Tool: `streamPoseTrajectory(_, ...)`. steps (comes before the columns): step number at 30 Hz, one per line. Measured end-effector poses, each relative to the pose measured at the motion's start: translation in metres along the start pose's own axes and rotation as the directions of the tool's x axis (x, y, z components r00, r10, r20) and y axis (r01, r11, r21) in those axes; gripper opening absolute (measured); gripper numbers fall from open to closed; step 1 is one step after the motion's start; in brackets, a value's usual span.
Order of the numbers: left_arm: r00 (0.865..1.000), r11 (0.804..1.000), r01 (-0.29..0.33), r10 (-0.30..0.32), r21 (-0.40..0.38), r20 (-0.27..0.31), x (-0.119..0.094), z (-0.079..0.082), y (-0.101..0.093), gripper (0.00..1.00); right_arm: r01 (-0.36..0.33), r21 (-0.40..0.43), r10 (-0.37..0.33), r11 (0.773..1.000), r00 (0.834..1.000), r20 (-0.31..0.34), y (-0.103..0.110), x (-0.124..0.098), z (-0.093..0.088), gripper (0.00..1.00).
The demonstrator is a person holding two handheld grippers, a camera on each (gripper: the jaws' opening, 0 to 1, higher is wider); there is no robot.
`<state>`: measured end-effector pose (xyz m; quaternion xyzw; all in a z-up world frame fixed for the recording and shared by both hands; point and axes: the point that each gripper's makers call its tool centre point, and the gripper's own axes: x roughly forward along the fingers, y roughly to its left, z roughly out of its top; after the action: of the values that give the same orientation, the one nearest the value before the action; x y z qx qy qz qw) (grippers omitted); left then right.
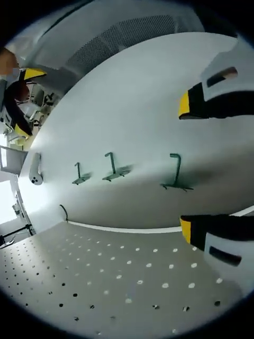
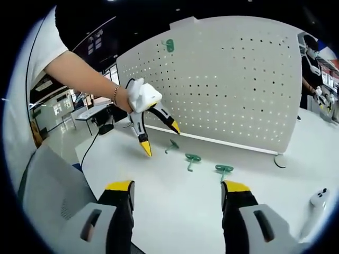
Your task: Insert the hook assembly into the mounting plate slot until the hook locks in place.
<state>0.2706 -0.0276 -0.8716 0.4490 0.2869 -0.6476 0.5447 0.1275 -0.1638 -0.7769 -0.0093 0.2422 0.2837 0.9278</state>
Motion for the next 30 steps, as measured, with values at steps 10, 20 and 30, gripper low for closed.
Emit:
streamPoseTrajectory(10, 0.998, 0.998, 0.06, -0.061, -0.029, -0.006, 0.008, -0.004, 0.0, 0.77, 0.008, 0.019, -0.008, 1.0, 1.0, 0.0, -0.003, -0.002, -0.001, 0.63)
streamPoseTrajectory(20, 0.993, 0.993, 0.115, -0.115, -0.038, -0.001, 0.011, -0.004, -0.005, 0.76, 0.017, 0.031, -0.017, 0.999, 1.0, 0.011, -0.006, -0.002, 0.001, 0.62)
streamPoseTrajectory(30, 0.993, 0.993, 0.116, -0.117, -0.031, -0.015, 0.01, -0.006, -0.005, 0.68, 0.015, 0.029, -0.015, 0.999, 1.0, 0.006, -0.005, -0.002, 0.0, 0.6)
